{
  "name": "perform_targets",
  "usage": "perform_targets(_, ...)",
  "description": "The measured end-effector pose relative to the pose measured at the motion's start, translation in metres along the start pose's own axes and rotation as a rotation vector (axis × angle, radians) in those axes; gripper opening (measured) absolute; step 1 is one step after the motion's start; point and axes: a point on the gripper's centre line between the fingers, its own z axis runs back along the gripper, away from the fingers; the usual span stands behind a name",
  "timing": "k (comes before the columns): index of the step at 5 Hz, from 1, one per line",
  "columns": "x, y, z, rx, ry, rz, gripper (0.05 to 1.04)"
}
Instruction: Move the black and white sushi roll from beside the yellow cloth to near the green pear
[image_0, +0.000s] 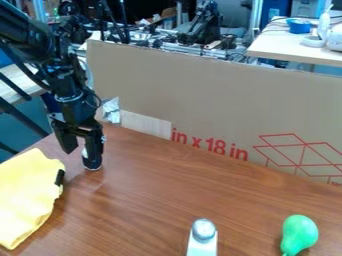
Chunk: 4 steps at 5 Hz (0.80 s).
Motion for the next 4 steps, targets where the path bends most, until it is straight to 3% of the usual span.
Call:
perform_targets(1, 0.002, 0.005, -0.016, -0.029, 0.045, 0.017, 1.001)
perform_targets(2, 0.002, 0.005, -0.027, -0.041, 0.066, 0.041, 0.926)
perform_targets(3, 0.009, 0.0, -0.028, -0.023, 0.046, 0.031, 0.702)
perform_targets(4, 0.005, -0.013, -0.024, -0.017, 0.039, 0.027, 0.604)
